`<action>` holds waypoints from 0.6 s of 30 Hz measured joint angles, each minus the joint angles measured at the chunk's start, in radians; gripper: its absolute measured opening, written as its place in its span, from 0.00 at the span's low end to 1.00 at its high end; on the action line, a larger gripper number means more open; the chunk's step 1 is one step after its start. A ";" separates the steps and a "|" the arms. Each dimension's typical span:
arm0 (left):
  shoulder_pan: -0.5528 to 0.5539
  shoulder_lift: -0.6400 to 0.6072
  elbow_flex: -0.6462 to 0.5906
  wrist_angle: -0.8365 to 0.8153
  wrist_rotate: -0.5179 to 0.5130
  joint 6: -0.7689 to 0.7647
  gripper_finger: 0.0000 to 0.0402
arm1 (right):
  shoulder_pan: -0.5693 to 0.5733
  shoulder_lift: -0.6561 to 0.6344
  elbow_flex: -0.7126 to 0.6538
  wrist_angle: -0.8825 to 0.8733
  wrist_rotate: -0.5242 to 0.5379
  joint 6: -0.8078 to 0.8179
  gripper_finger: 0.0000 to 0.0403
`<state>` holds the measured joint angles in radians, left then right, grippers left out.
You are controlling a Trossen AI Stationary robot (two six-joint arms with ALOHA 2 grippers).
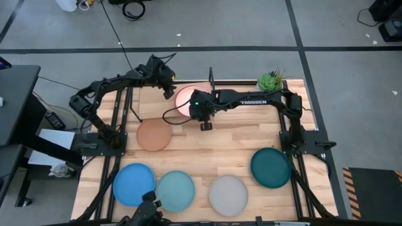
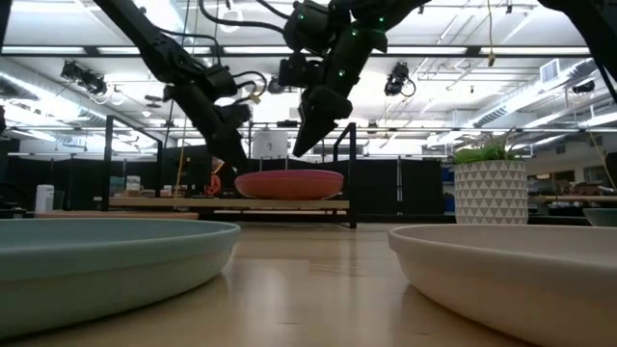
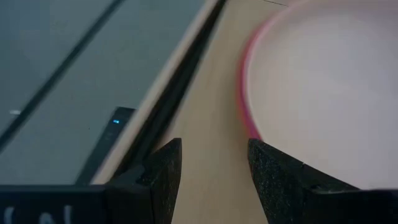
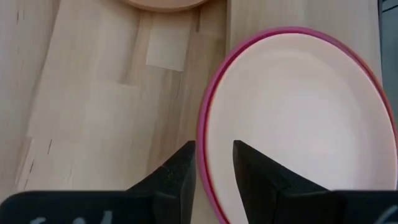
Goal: Place and stack plates onto a shelf
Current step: Put the white plate on the shelf
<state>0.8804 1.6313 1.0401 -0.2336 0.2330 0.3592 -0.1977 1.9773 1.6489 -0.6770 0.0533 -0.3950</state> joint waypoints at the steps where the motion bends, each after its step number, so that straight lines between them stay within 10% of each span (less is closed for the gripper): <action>1: -0.005 0.011 0.000 0.028 -0.008 -0.007 0.48 | 0.003 -0.001 0.000 -0.003 0.001 0.000 0.28; 18: -0.056 0.144 0.002 0.109 -0.044 0.021 0.48 | 0.020 -0.020 0.000 0.004 0.006 0.000 0.29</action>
<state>0.8241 1.7748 1.0416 -0.1245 0.1886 0.3806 -0.1780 1.9571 1.6489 -0.6735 0.0589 -0.3954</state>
